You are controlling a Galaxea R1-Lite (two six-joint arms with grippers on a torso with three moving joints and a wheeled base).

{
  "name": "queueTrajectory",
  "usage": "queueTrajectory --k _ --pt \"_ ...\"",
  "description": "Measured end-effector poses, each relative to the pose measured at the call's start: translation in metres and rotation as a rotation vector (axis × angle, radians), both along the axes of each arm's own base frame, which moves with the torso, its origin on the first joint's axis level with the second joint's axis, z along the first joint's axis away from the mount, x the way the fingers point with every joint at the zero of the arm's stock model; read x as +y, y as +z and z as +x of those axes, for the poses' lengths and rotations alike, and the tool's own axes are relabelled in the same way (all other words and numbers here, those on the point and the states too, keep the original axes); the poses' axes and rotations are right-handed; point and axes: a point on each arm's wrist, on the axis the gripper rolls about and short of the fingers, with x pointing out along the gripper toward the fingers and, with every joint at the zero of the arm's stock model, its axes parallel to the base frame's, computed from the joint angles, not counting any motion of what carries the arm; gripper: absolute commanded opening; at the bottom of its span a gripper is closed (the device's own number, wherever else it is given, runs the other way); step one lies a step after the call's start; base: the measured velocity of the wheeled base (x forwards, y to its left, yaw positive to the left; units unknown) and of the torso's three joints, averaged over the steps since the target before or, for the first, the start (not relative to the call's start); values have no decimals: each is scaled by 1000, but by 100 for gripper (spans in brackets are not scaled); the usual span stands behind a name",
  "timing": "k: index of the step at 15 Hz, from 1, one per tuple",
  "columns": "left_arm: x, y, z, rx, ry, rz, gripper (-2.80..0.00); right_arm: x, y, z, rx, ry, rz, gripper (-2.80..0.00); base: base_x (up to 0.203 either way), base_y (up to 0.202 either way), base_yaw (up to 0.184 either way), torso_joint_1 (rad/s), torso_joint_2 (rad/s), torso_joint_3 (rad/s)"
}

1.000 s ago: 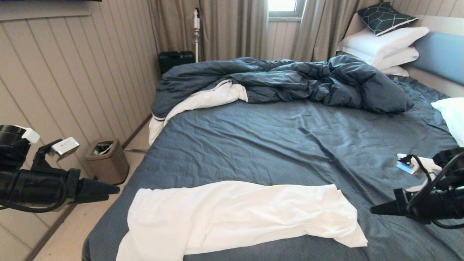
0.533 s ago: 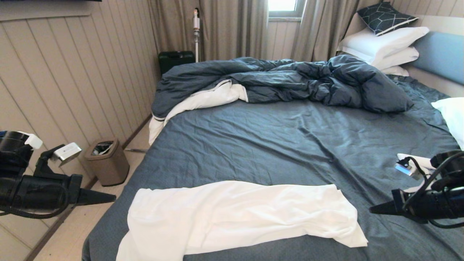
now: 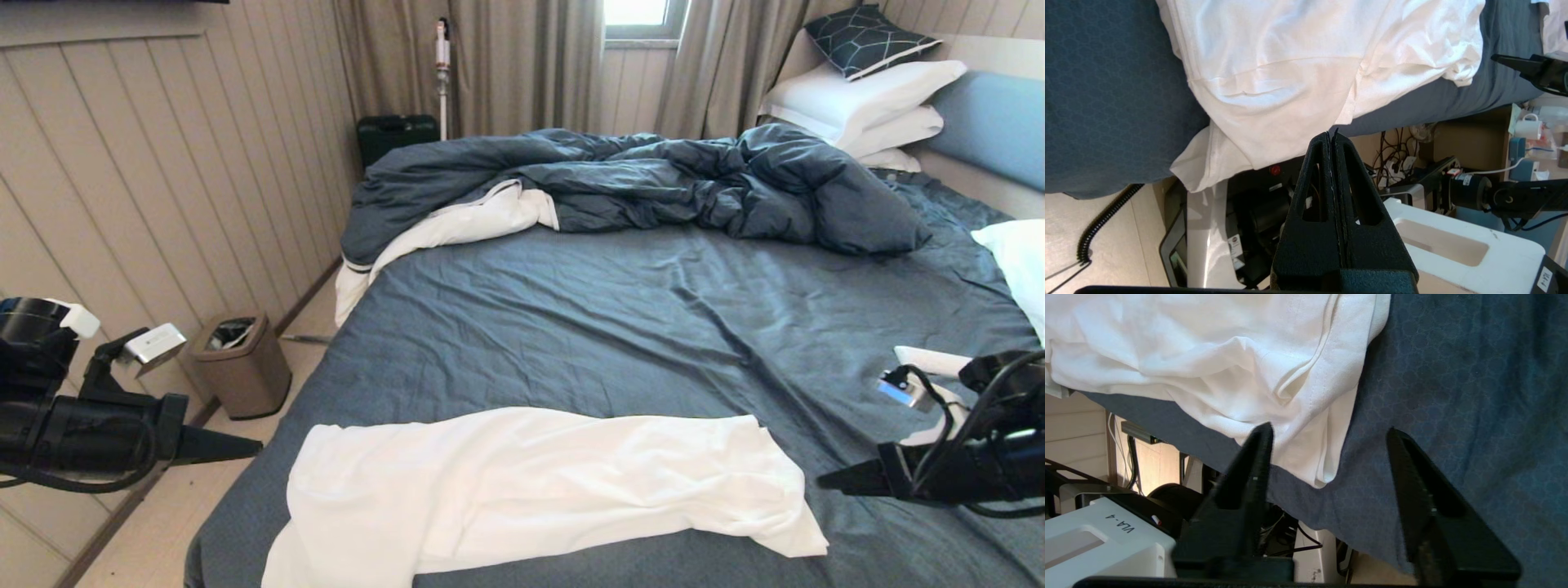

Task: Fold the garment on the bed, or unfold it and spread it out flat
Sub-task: Fold the white T-shirt

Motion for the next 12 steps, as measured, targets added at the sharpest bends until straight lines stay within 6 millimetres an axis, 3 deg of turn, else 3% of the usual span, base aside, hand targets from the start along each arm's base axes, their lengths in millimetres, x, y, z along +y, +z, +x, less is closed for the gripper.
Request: queueTrajectory --k 7,12 --pt "0 -3 2 14 0 -5 -280 2 -16 31 26 28 20 0 0 0 0 0 0 0" --pt "1 -5 3 23 0 -7 -280 18 -19 47 42 61 36 0 0 0 0 0 0 0"
